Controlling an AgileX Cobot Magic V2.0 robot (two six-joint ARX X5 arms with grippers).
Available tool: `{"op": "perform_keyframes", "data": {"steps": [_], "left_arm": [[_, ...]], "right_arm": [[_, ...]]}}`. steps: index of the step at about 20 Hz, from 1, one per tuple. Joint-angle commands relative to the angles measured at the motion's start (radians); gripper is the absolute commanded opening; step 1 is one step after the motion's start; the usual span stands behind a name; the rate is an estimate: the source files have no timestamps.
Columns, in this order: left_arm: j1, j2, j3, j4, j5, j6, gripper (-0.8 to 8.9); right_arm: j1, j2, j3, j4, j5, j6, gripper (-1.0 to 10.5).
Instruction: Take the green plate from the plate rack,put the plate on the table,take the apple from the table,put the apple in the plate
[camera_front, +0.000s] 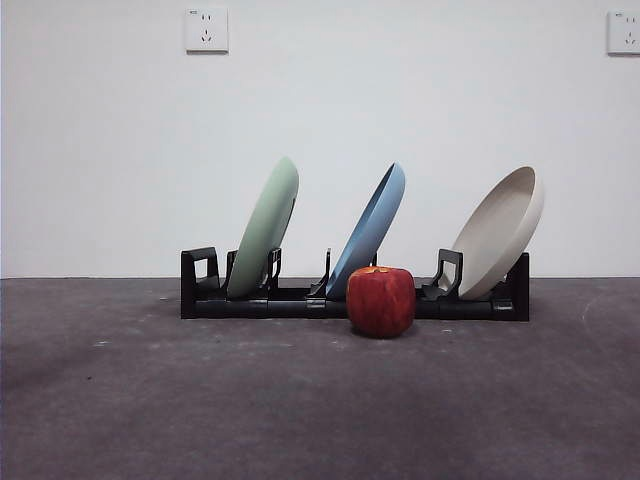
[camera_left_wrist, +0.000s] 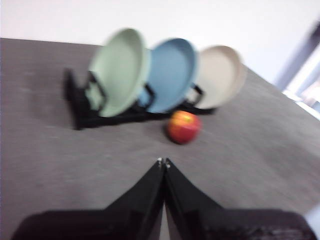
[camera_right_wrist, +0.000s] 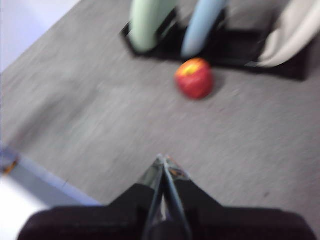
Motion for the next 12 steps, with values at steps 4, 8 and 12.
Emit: {"op": "perform_keyframes", "data": {"steps": [4, 8, 12], "left_arm": [[-0.016, 0.080, 0.088, -0.130, 0.138, 0.113, -0.08], [-0.037, 0.106, 0.132, -0.229, 0.138, 0.175, -0.08], [-0.043, 0.106, 0.132, -0.232, 0.134, 0.175, 0.24]], "right_arm": [[0.027, 0.059, 0.094, -0.160, -0.069, -0.122, -0.1], [0.052, 0.065, 0.103, -0.209, -0.063, -0.148, -0.1], [0.052, 0.066, 0.103, -0.205, -0.062, -0.143, 0.5]]}}
